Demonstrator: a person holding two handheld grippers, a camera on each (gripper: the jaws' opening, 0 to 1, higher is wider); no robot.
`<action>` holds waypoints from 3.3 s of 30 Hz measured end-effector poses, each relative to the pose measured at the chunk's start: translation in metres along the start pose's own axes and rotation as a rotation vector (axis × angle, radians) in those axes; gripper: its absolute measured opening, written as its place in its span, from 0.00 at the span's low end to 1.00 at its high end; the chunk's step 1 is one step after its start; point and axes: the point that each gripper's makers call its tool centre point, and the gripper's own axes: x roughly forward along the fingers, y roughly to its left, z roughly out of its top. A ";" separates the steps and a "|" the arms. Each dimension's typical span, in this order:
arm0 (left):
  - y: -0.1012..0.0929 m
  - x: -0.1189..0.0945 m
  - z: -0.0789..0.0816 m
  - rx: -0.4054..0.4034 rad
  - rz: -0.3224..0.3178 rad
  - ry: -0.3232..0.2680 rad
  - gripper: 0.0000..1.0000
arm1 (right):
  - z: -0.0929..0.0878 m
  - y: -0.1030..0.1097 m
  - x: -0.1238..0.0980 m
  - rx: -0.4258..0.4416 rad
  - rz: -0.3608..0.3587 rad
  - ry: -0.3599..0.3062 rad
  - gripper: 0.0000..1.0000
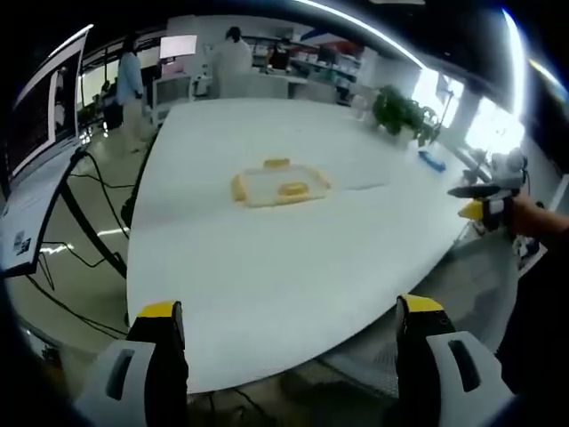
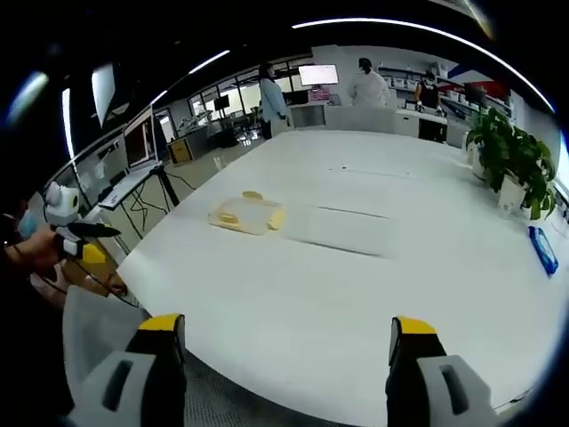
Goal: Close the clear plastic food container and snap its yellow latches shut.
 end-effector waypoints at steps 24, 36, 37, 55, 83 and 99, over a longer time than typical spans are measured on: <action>0.032 0.010 -0.002 0.051 -0.052 0.022 0.94 | 0.014 0.030 0.016 -0.018 -0.051 0.012 0.96; 0.039 0.016 0.001 0.046 -0.068 0.008 0.94 | 0.028 0.038 0.030 -0.033 -0.052 0.017 0.95; 0.039 0.016 0.002 0.049 -0.069 0.004 0.94 | 0.030 0.039 0.030 -0.036 -0.050 0.017 0.95; 0.041 0.022 0.011 0.047 -0.034 0.021 0.94 | 0.036 0.026 0.051 -0.069 0.001 0.044 0.94; 0.050 0.055 0.034 0.102 -0.014 0.072 0.94 | 0.052 0.023 0.091 -0.150 0.109 0.060 0.91; 0.058 0.076 0.050 0.156 -0.018 0.104 0.93 | 0.070 0.008 0.112 -0.208 0.137 0.046 0.88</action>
